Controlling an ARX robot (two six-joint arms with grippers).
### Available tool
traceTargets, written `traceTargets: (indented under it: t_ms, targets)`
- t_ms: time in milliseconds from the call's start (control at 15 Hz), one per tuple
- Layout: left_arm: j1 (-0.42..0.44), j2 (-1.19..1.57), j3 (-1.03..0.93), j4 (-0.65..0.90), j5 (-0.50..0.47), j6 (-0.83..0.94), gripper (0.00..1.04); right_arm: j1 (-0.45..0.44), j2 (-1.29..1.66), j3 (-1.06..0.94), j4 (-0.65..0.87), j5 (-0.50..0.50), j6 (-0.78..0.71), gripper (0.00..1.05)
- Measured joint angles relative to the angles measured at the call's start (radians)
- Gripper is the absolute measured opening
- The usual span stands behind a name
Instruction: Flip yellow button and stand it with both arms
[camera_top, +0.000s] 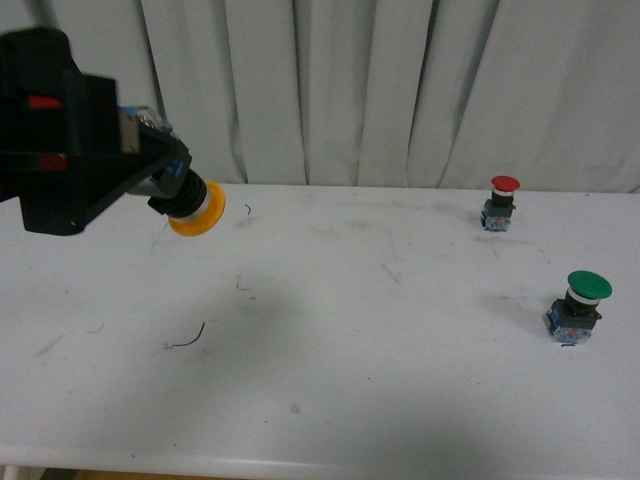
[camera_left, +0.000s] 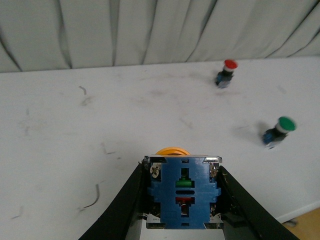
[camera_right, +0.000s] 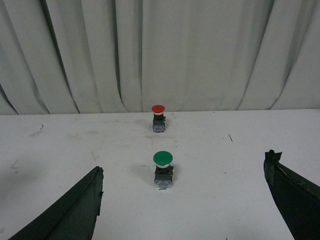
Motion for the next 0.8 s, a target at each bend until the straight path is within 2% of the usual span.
traceTargets:
  t_ms: [201,401,535,802]
  targets:
    - [0.030,-0.047,-0.109,0.312,0.265,-0.222,0.35,0.000,0.000,0.000,0.000,0.000,0.000,0.98]
    - [0.106,0.135,-0.179,0.727,0.429,-0.552,0.35,0.000,0.000,0.000,0.000,0.000,0.000,0.98]
    - [0.138,0.243,-0.192,0.961,0.454,-0.723,0.35,0.000,0.000,0.000,0.000,0.000,0.000,0.98]
    - [0.134,0.377,-0.211,0.984,0.440,-0.918,0.35,0.000,0.000,0.000,-0.001,0.000,0.000,0.98]
